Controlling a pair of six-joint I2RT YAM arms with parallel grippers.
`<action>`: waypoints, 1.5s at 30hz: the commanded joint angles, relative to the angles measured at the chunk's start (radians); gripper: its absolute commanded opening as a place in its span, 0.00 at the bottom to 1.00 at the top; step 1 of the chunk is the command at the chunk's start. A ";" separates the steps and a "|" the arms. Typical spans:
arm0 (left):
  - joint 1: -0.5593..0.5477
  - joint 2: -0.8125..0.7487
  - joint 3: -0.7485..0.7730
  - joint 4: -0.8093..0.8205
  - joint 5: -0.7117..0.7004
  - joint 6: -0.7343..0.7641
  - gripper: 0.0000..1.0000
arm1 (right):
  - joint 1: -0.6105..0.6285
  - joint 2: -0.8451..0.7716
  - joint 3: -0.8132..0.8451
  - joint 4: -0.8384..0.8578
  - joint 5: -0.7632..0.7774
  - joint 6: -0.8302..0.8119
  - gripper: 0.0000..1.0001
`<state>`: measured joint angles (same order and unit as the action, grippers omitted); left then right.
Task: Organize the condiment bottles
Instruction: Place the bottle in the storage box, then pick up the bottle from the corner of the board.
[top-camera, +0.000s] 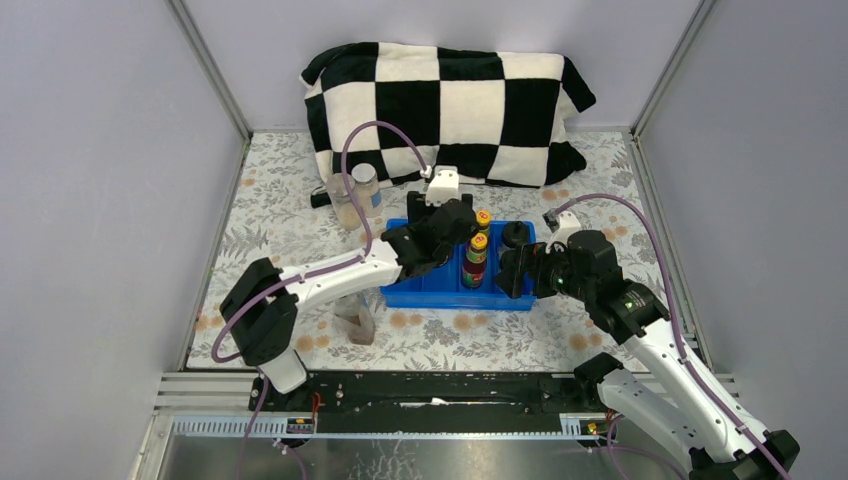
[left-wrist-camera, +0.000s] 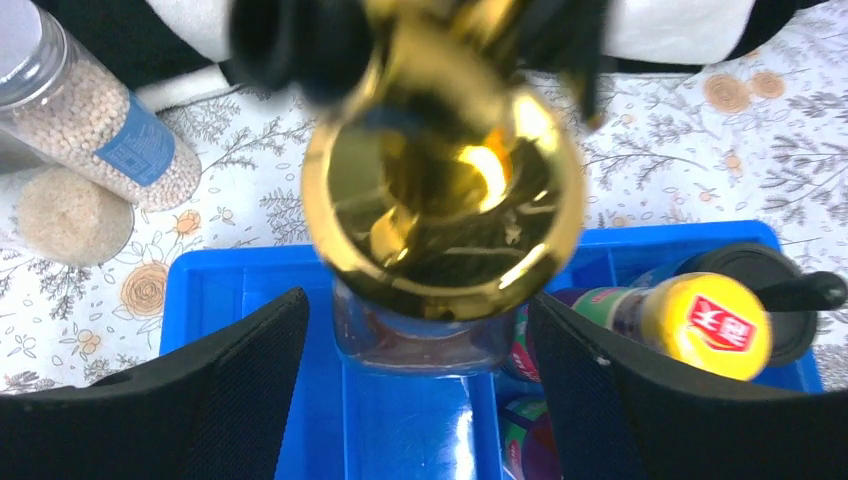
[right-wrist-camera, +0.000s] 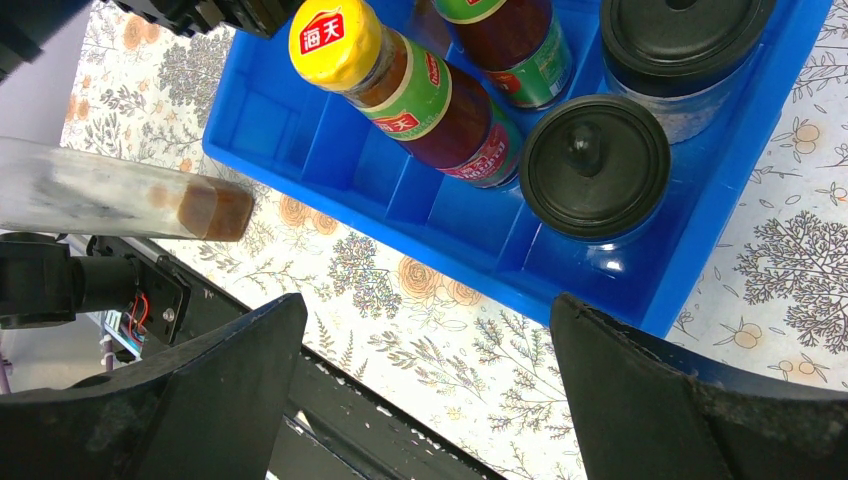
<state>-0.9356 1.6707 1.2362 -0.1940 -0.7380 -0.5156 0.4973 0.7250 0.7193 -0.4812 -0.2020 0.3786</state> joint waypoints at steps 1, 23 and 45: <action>-0.011 -0.063 0.068 -0.016 0.005 0.046 0.86 | 0.007 -0.004 0.001 0.009 -0.016 0.003 0.99; -0.038 -0.399 0.201 -0.313 0.160 -0.002 0.99 | 0.007 0.008 0.030 0.000 -0.051 0.010 0.99; 0.036 -0.511 0.310 -0.484 0.157 0.049 0.99 | 0.061 -0.039 0.201 -0.026 -0.615 -0.105 0.99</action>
<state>-0.9081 1.1744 1.4933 -0.6144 -0.6048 -0.4980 0.5049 0.7158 1.0000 -0.6125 -0.6014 0.3325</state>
